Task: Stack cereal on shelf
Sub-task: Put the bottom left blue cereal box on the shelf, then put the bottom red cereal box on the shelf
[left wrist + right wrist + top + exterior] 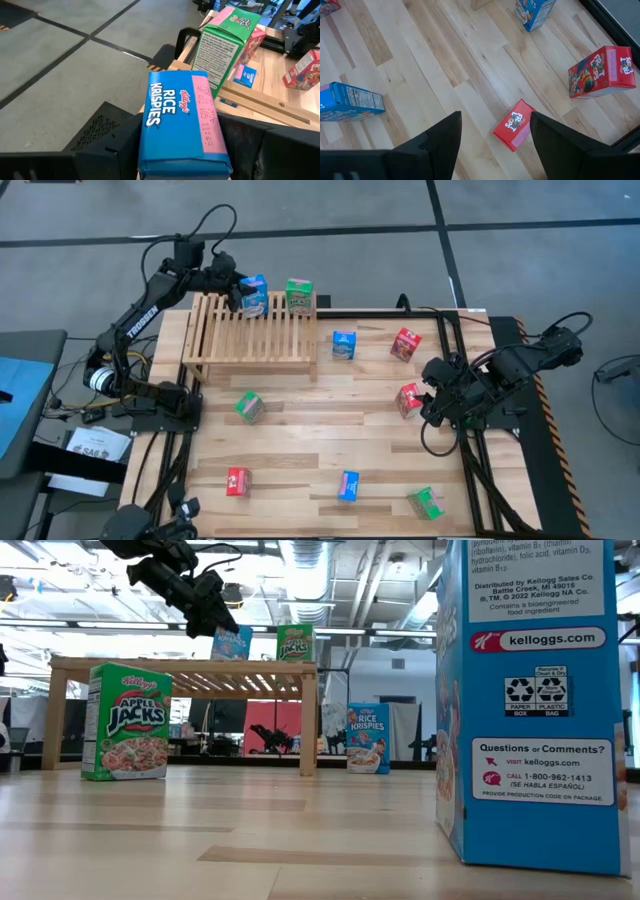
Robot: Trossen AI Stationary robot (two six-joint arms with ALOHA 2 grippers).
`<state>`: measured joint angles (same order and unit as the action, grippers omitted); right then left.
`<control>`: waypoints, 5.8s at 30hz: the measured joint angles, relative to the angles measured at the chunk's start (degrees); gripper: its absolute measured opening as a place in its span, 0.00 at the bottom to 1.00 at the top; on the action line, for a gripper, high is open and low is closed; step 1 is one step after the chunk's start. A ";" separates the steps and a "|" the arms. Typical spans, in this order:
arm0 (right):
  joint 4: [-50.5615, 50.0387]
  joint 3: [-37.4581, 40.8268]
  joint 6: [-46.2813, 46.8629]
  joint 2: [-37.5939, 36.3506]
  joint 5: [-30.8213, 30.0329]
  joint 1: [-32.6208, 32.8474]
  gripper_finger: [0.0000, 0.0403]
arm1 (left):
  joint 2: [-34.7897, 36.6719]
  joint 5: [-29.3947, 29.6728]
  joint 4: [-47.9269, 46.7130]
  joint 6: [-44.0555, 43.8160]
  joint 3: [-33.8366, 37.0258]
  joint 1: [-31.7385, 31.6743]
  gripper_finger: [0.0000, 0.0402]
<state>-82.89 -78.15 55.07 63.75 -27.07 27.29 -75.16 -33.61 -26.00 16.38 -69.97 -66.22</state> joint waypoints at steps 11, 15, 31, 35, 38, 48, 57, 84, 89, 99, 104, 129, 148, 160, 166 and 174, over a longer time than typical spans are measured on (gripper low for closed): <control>0.00 0.00 0.00 0.00 0.00 0.00 0.65 | 0.39 3.18 -0.20 0.15 0.00 0.00 0.66; 0.01 0.00 0.00 0.00 0.00 0.00 0.65 | 1.81 4.33 -0.10 -0.03 0.00 0.00 0.68; 0.04 0.00 0.07 0.00 0.00 0.00 0.65 | 12.85 3.83 -0.32 -7.49 0.00 0.00 0.68; 0.25 0.00 0.07 0.00 0.00 0.00 0.65 | 16.26 -0.63 -3.35 -10.01 0.00 0.57 0.68; 0.76 0.00 0.07 0.00 0.00 0.00 0.65 | 17.97 -1.68 -10.06 -8.22 0.00 2.58 0.68; 0.94 0.00 -0.02 -0.02 0.00 0.00 0.65 | 21.95 4.34 -7.05 -9.04 12.19 12.85 0.68; 0.60 0.00 -0.09 -0.02 0.02 0.00 0.65 | 22.43 16.91 8.52 -16.23 23.76 18.95 0.68; 0.61 0.00 -0.13 -0.02 0.02 0.00 0.65 | 15.10 32.09 14.97 -21.81 25.31 20.55 0.68; 0.61 0.00 -0.11 -0.02 0.02 0.00 0.65 | 15.12 32.78 14.27 -21.81 25.31 20.55 0.68; 0.63 0.00 -0.09 -0.02 0.02 0.00 0.65 | 15.13 34.99 13.44 -20.52 25.31 20.55 0.68; 0.63 0.00 -0.07 -0.02 0.02 0.00 0.65 | 15.15 30.96 13.44 -21.46 25.31 20.55 0.68; 1.05 0.00 -4.01 -0.97 -8.16 2.84 0.65 | 32.79 20.80 10.93 -27.97 25.29 37.42 0.68; 1.09 -0.02 -1.17 -4.52 -19.57 12.94 0.65 | 33.18 29.69 15.02 -32.53 25.27 56.53 0.68; 3.99 10.38 2.17 -10.26 -30.04 19.11 0.65 | 33.18 33.64 15.19 -33.58 25.27 65.64 0.68; 11.09 18.47 1.55 -15.41 -32.65 19.92 0.65 | 33.18 38.26 15.19 -33.57 25.27 67.67 0.68; 19.63 30.74 1.69 -21.56 -35.59 19.89 0.65 | 33.18 40.41 15.17 -33.57 25.27 68.06 0.68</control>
<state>-63.26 -47.41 56.76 42.18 -62.66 47.18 -41.98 6.81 -10.83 -17.19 -44.71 1.85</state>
